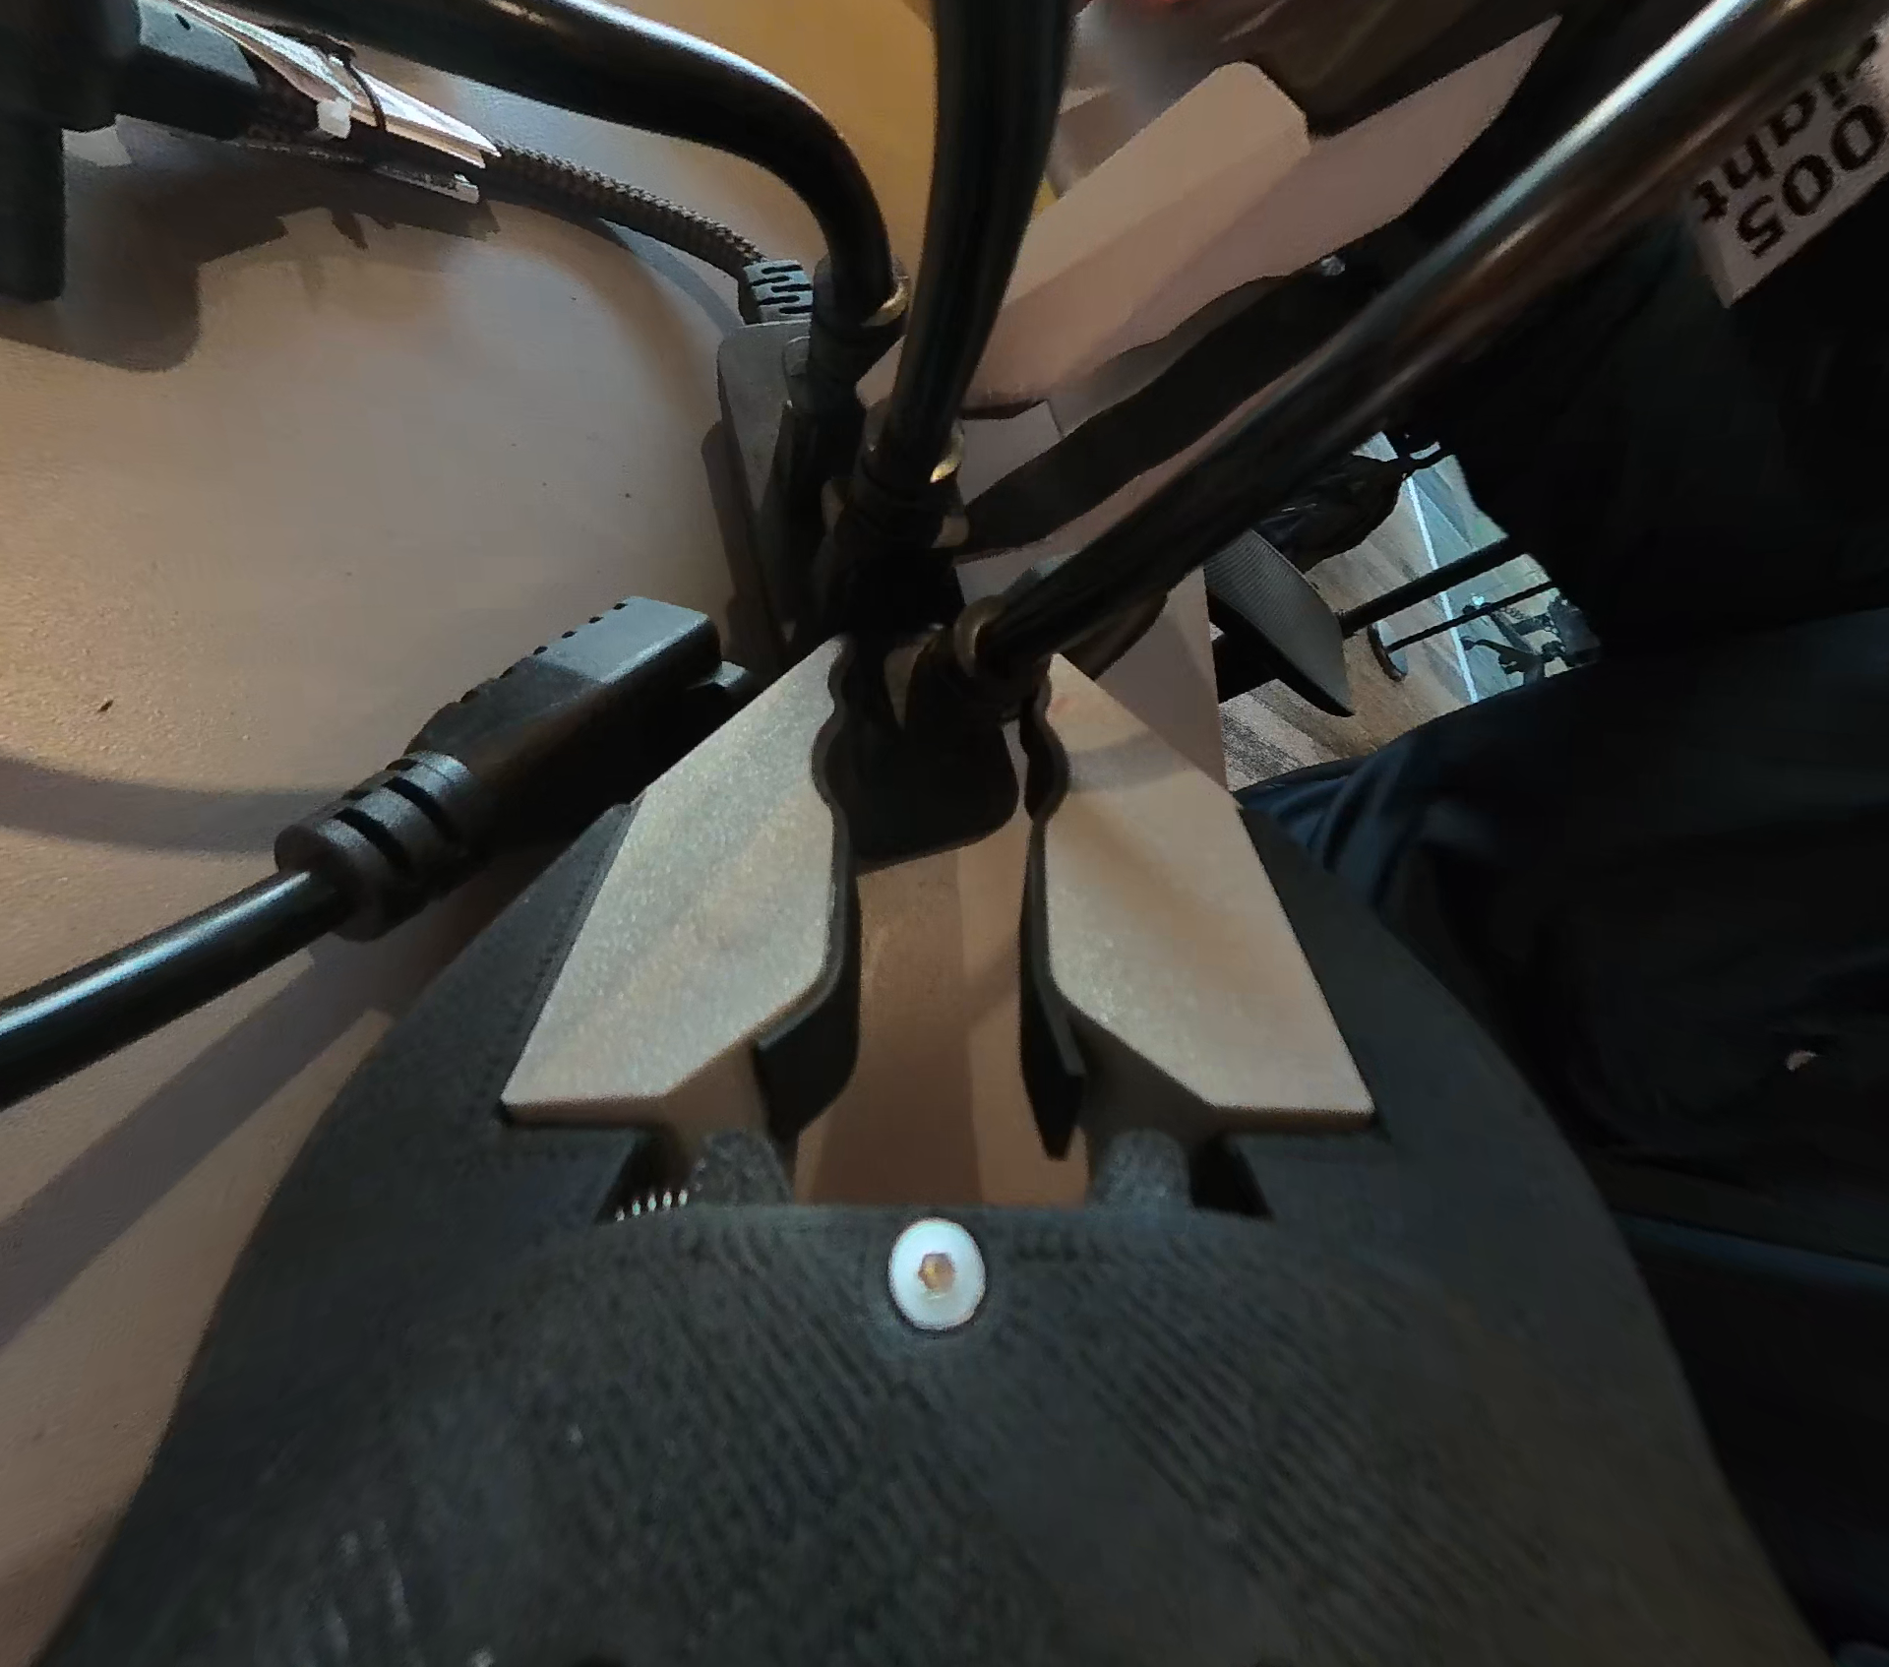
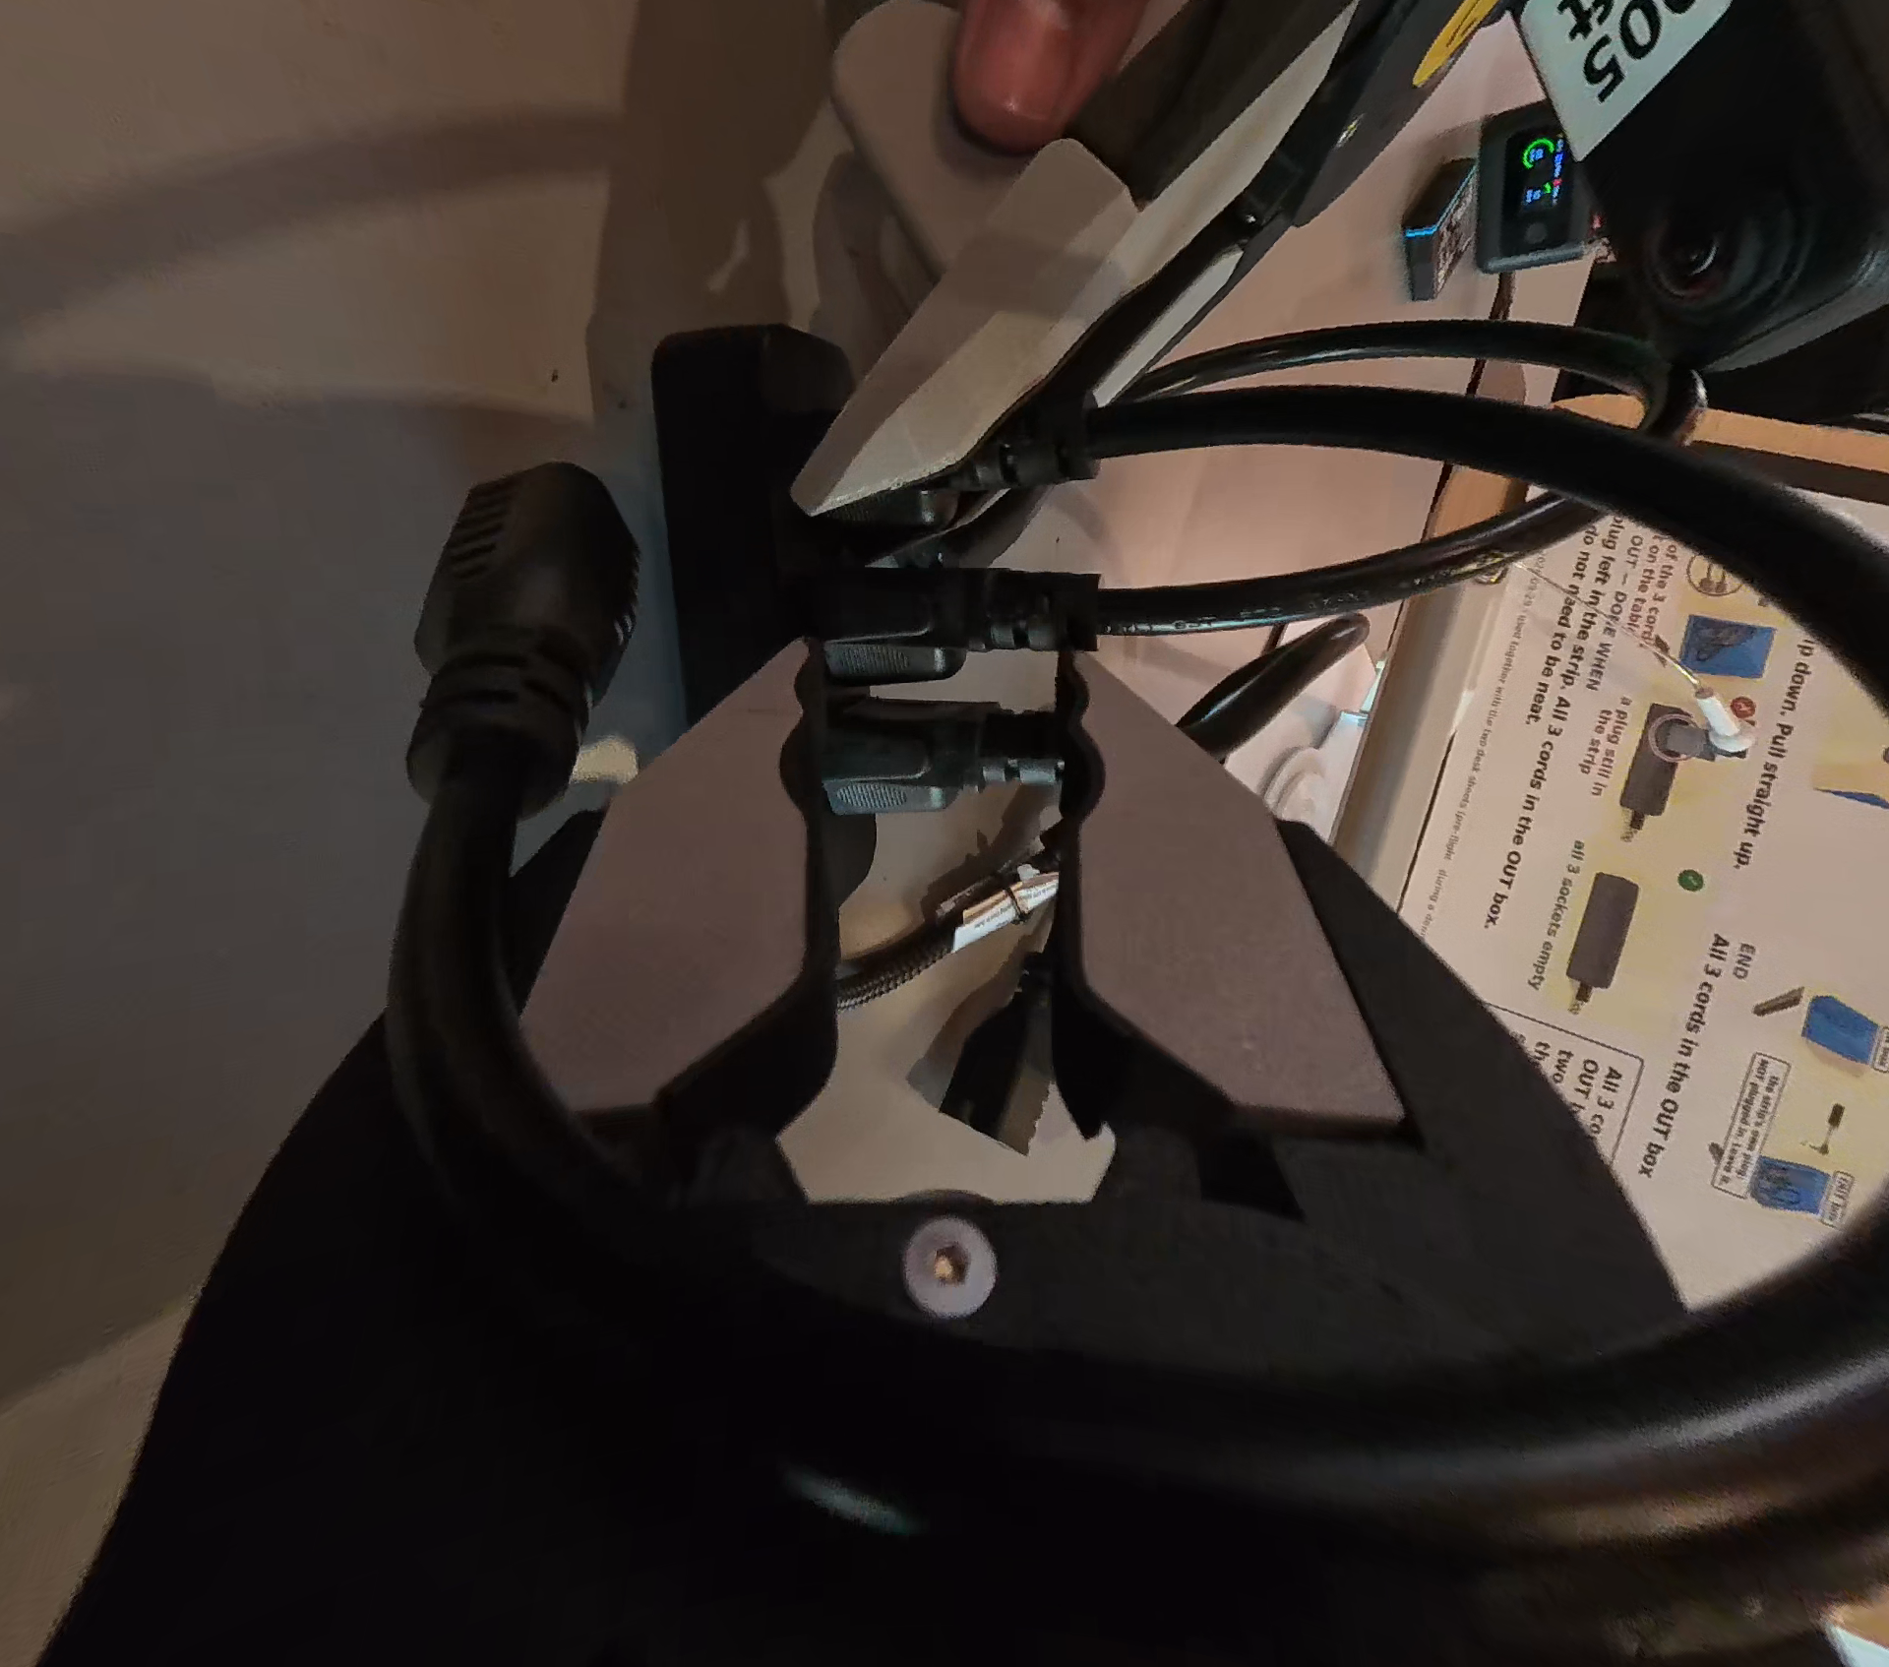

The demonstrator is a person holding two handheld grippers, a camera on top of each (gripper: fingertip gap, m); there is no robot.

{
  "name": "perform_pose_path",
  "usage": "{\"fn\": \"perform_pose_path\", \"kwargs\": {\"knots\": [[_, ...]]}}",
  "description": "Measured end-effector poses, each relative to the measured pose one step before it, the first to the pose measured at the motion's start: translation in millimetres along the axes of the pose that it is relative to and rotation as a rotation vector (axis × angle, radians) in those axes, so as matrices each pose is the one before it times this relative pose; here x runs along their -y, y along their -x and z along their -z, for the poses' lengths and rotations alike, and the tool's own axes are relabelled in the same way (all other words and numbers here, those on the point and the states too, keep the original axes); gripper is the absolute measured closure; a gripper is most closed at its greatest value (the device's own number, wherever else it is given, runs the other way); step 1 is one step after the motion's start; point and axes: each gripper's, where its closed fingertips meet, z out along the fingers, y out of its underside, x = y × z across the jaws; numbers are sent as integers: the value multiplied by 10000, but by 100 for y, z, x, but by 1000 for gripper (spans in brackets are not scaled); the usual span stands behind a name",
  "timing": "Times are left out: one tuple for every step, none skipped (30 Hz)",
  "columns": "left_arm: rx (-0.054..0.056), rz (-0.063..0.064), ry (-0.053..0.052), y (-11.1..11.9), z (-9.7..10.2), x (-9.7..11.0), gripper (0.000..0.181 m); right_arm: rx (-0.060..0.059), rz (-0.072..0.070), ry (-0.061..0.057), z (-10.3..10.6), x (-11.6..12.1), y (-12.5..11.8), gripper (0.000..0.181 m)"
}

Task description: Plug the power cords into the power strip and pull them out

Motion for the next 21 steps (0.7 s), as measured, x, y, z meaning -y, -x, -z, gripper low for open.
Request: {"fn": "perform_pose_path", "kwargs": {"knots": [[7, -19, -6, 1, -13, 6, 153, -37, -49, -120, 5, 11, 19, 140], [4, -16, -13, -11, -14, 9, 153, -37, -47, -145, 12, 17, 13, 140], [3, -12, -21, 20, -19, 9, 153, -31, -64, -143, 9, 12, 9, 140], [-21, 13, -48, 20, -11, 36, 153, -30, -86, -112, 2, 10, -6, 140], [-31, 33, -49, 17, -2, 25, 153, -38, -83, -71, 1, -10, -6, 140], [-12, -6, -33, 23, 3, 20, 153, -51, -46, -45, -11, -2, -3, 141], [9, -43, -19, 4, -23, 10, 152, -65, -1, -27, 15, 15, 5, 141], [12, -40, -8, -1, -11, 1, 152, -68, 8, -10, 4, 16, 13, 141], [6, -19, 2, -12, -12, -12, 152, -73, 8, 10, 17, 25, 19, 141], [14, -25, 7, -12, -21, -27, 152, -99, 47, 29, 25, 19, 17, 141], [26, -40, 9, -21, -21, -18, 152, -123, 65, 42, 24, 24, 23, 141], [29, -19, 4, -13, -23, -24, 152, -143, 53, 45, 32, 31, 37, 141], [25, 3, -8, -16, -31, -34, 152, -153, 42, 26, 39, 27, 32, 141], [37, -10, -8, -32, -28, -30, 152, -159, 36, 15, 52, 31, 36, 142], [66, -53, -6, -23, -43, -36, 151, -177, 41, 9, 59, 27, 47, 142], [69, -88, -7, -29, -55, -42, 151, -198, 22, -9, 57, 34, 53, 142], [60, -83, 3, -24, -39, -40, 151, -208, -3, -29, 72, 34, 49, 142], [70, -74, 13, -17, -43, -31, 151, -229, 19, -24, 63, 12, 45, 142], [95, -34, 6, 29, -28, 3, 151, -254, 102, 12, 45, -8, 88, 143], [116, -26, -6, 69, -22, 27, 150, -241, 181, 65, 11, -49, 163, 148], [125, -47, 3, 80, -26, 21, 151, -295, 208, 76, 16, -28, 134, 152]]}}
